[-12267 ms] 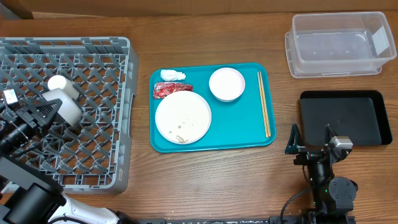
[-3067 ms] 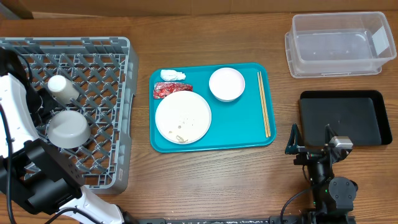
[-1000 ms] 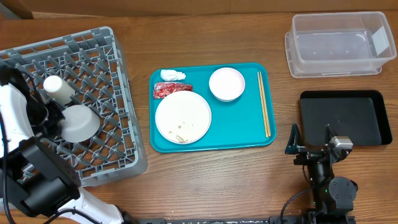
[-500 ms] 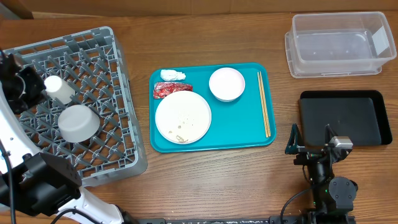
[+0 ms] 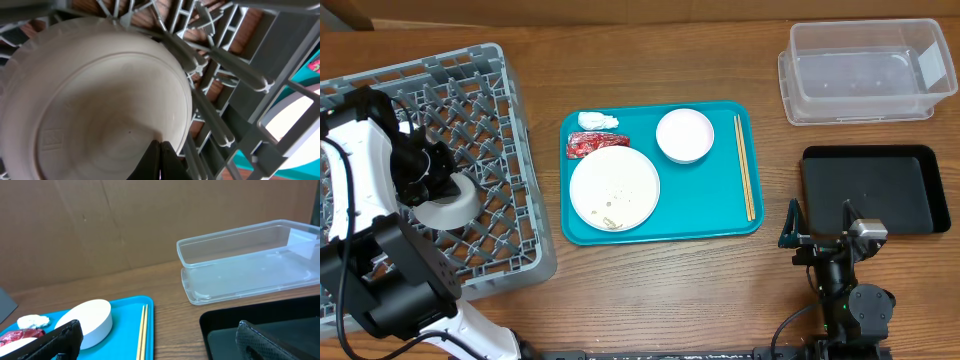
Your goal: Sort waste into correct bins and load items into the dishwasher
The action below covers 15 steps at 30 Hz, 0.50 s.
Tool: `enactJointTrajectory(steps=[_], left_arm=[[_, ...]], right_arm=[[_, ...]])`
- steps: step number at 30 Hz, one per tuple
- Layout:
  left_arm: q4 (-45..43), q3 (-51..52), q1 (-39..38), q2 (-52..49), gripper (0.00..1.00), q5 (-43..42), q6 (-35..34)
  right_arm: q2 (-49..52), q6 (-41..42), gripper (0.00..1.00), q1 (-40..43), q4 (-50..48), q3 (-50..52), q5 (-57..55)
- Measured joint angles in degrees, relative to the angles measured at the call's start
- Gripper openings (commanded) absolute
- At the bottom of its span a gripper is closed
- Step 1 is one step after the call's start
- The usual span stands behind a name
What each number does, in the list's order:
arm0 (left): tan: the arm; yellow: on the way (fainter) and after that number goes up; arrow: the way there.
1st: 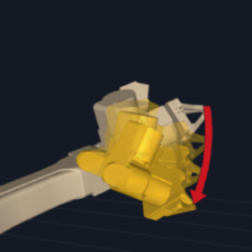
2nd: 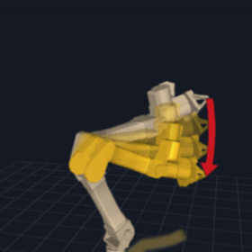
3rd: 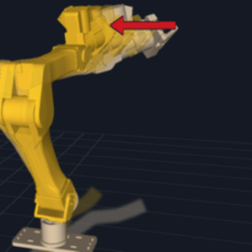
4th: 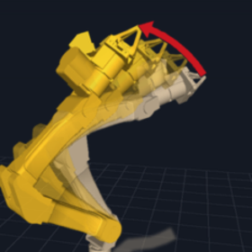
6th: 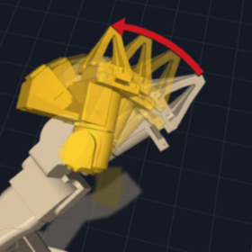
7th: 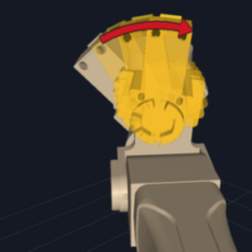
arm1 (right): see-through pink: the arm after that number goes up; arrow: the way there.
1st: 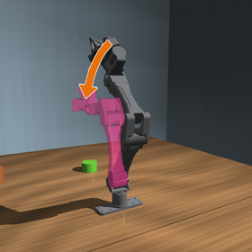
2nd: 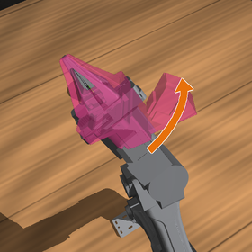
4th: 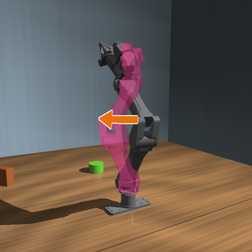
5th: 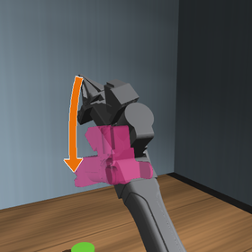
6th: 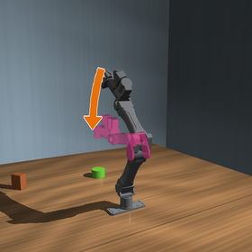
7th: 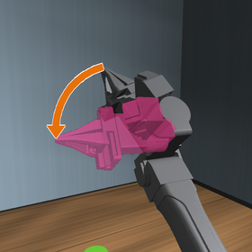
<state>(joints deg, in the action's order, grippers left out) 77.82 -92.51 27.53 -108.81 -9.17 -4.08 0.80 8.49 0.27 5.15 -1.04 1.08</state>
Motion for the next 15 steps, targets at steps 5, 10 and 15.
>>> enactJointTrajectory(steps=[5, 10, 15], left_arm=[[6.6, -6.21, 0.63, -0.09, 0.04, 1.4, 0.0], [12.35, -19.06, 0.74, -0.11, 0.04, 1.88, 0.0], [14.67, -24.04, 0.74, -0.07, 0.04, 1.99, 0.0]], right_arm=[[0.0, 0.0, 1.0, 0.0, 0.07, 0.0, -0.02], [0.0, 0.0, 1.0, 0.0, 0.02, 0.0, -0.02], [0.0, 0.0, 1.0, 0.02, 0.02, 0.0, 0.0]])
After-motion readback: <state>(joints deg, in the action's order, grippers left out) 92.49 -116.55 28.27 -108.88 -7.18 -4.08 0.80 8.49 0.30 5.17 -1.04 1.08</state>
